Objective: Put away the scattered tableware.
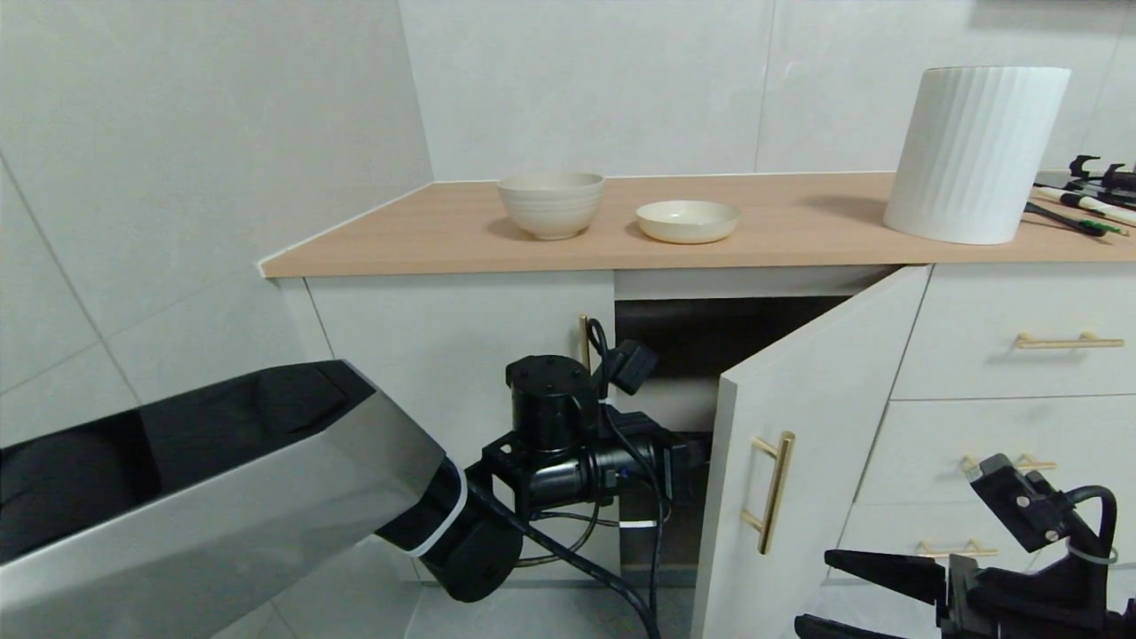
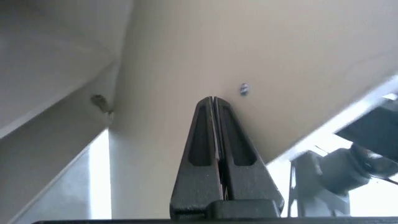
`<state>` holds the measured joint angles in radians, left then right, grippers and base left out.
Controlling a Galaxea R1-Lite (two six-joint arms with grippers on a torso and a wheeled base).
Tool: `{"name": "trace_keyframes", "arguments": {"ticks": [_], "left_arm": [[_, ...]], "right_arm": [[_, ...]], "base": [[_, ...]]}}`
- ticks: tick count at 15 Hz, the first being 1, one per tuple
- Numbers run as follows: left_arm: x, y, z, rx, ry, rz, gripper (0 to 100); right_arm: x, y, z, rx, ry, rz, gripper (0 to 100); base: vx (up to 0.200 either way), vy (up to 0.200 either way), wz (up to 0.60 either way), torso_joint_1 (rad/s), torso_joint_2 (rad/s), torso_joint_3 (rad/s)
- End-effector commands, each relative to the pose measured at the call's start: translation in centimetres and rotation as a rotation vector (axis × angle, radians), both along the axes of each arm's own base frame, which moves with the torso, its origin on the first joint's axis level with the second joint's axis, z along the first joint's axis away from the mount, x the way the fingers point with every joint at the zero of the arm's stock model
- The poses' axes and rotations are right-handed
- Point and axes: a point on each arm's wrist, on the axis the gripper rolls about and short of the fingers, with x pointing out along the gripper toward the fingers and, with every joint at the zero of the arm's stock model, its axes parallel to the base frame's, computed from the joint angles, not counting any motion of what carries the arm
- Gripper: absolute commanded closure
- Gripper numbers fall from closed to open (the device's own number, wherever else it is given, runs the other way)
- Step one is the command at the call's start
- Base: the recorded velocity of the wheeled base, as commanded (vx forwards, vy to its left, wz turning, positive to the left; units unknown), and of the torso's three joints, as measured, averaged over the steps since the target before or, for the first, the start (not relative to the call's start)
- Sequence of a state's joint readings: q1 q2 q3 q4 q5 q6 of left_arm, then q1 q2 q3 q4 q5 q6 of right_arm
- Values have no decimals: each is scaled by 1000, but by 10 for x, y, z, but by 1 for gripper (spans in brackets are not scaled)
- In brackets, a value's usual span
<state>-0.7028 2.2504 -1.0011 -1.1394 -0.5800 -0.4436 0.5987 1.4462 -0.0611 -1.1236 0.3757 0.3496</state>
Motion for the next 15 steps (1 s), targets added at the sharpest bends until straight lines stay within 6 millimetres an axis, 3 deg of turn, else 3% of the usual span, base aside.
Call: {"name": "trace_keyframes", "arguments": {"ticks": [1, 4, 5, 7, 9, 10, 13, 15], "left_arm": [[0, -2, -2, 2, 1, -1, 100], [-13, -15, 2, -4, -11, -12, 100], [-30, -26, 12, -14, -22, -55, 100], [-87, -43, 35, -17, -25, -193, 100], [-110, -45, 43, 1, -13, -244, 100], [-110, -39, 46, 1, -13, -235, 100], [-82, -4, 53, -5, -19, -115, 100], [-76, 27, 65, -17, -35, -40, 100]], "right_arm": [[-3, 1, 1, 3, -4, 16, 0], [-18, 6, 6, 26, -35, 95, 0], [-30, 8, 10, 45, -55, 159, 0], [-62, 12, 19, 100, -94, 346, 0], [-73, 6, 18, 80, -76, 396, 0], [-74, 5, 18, 75, -76, 399, 0], [-75, 3, 15, 27, -144, 416, 0], [-72, 7, 17, 0, -132, 406, 0]], "base": [[0, 0, 0, 0, 0, 0], [0, 0, 0, 0, 0, 0], [0, 0, 0, 0, 0, 0], [0, 0, 0, 0, 0, 0], [0, 0, 0, 0, 0, 0], [0, 0, 0, 0, 0, 0], [0, 0, 0, 0, 0, 0], [0, 0, 0, 0, 0, 0]]}}
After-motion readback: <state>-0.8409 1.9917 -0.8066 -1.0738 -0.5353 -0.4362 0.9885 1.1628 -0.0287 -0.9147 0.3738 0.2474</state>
